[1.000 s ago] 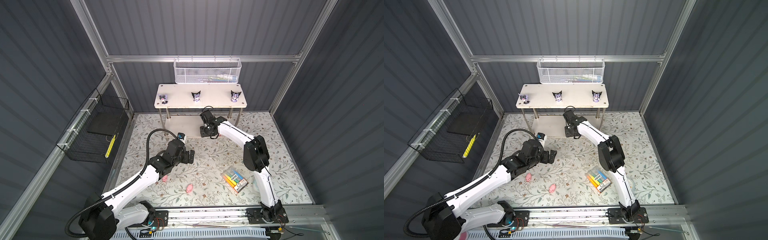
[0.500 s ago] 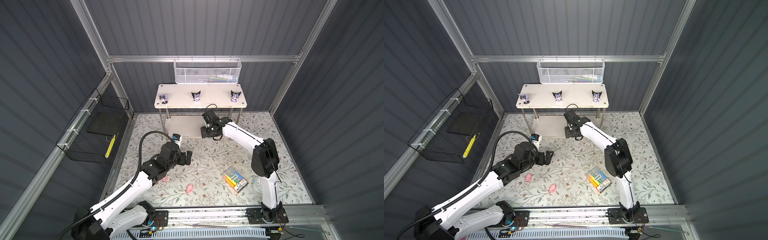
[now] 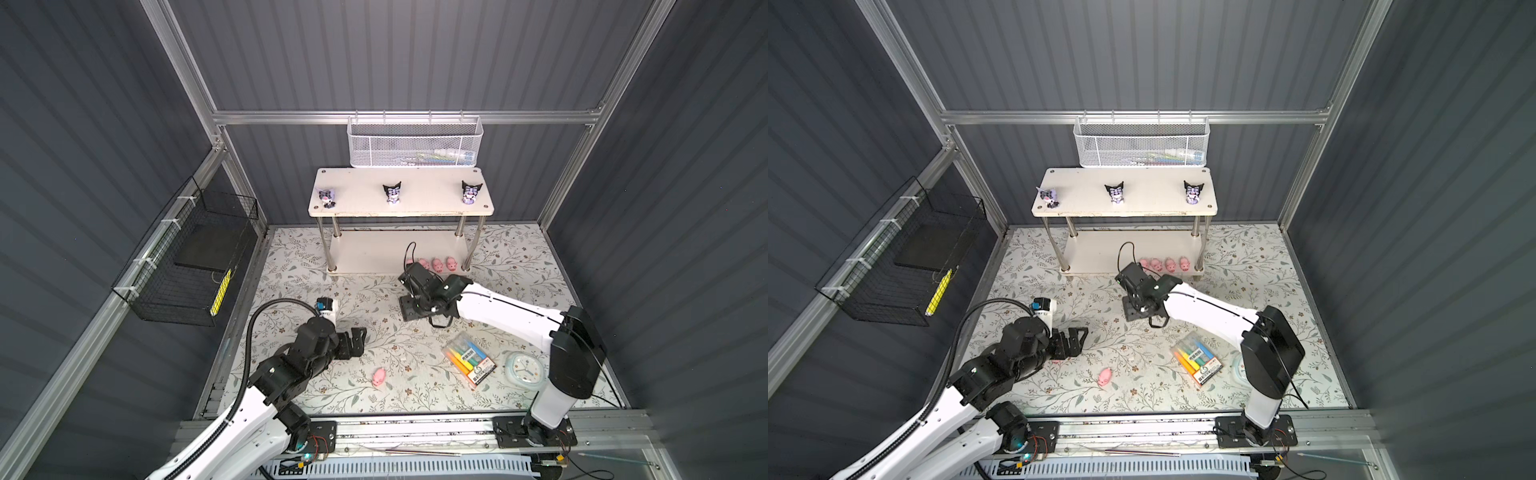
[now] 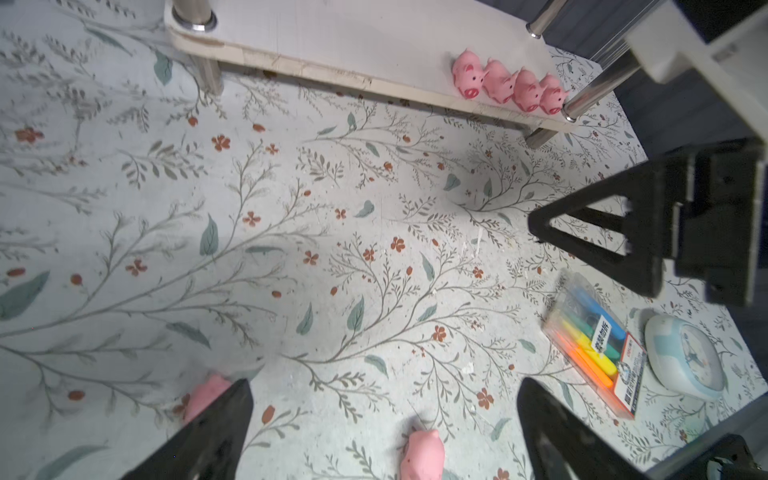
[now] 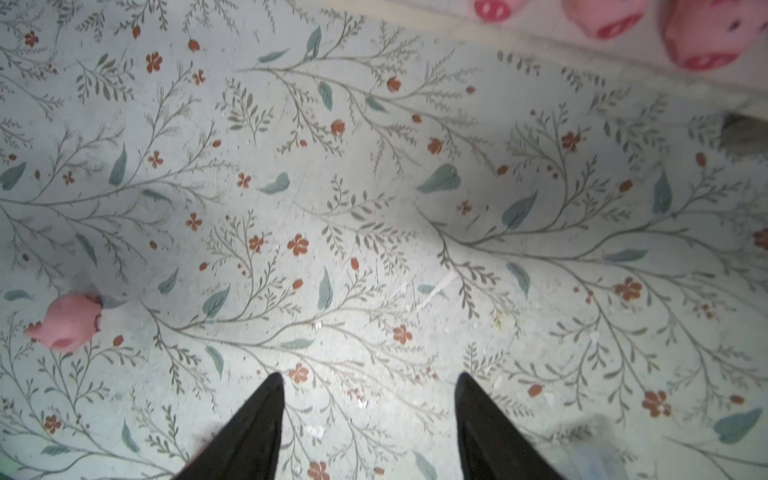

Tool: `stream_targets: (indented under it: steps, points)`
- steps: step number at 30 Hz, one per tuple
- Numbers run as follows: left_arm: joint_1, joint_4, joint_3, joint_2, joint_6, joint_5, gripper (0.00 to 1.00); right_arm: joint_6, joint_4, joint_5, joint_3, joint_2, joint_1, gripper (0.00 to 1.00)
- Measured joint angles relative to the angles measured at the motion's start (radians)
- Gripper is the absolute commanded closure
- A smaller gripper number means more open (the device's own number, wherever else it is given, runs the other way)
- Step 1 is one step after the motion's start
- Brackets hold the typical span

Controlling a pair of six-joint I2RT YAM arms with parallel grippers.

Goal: Place and organize the plastic toys onto the shelf
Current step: 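Move the open right gripper to a pig near the table front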

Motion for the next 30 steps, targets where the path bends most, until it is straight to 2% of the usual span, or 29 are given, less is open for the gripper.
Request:
stream_targets:
  steps: [8, 15, 24, 30]
  points:
    - [0.000, -0.096, -0.115, -0.169, -0.116, 0.034, 0.02, 0.172, 0.037, 0.045, -0.163, -0.106, 0.198, 0.33]
    - [0.000, -0.130, -0.131, -0.182, -0.182, 0.010, 0.02, 0.310, 0.097, 0.058, -0.183, -0.058, 0.332, 0.32]
    - [0.000, -0.157, -0.131, -0.179, -0.236, -0.068, 0.00, 0.402, 0.174, 0.018, -0.138, 0.093, 0.383, 0.32]
    - [0.000, -0.169, -0.132, -0.188, -0.255, -0.095, 0.00, 0.415, 0.200, -0.010, -0.120, 0.135, 0.393, 0.34]
